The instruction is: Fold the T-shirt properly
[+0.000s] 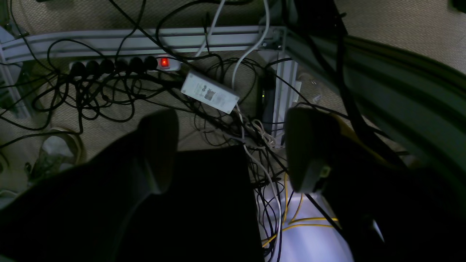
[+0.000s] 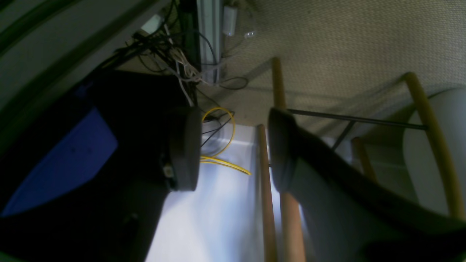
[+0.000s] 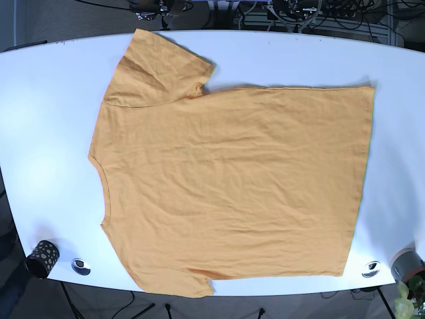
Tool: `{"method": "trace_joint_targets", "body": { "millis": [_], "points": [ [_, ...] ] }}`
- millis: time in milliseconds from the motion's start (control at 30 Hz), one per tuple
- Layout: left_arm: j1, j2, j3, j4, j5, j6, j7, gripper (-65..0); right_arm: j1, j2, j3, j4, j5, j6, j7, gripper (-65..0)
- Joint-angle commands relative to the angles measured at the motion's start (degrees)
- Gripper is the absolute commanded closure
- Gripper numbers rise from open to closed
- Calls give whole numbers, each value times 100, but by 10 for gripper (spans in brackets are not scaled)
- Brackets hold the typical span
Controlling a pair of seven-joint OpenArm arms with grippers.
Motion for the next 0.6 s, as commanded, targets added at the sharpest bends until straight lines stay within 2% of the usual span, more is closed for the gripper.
{"method": "trace_joint_targets", "body": {
  "millis": [0, 133, 267, 433, 500, 567],
  "points": [
    [7, 24, 30, 12, -23, -62, -122, -433, 66, 38, -51, -89, 52, -11, 76, -280],
    [4, 21, 55, 24, -23, -66, -95, -433, 63, 42, -44, -83, 54, 6, 85, -279],
    [537, -97, 41, 778, -137, -68, -91, -422, -118, 80, -48, 210, -10, 104, 24, -277],
    [1010, -158, 28, 1531, -193, -187, -141, -423, -541, 83, -76, 844, 158, 189, -7, -284],
    [508, -97, 26, 730, -147, -176, -169, -429, -371, 51, -125, 414, 87, 55, 289, -285],
    [451, -91, 25, 620, -137, -162, -186, -428, -420, 46, -124, 388, 87, 53, 518, -283]
  ]
}}
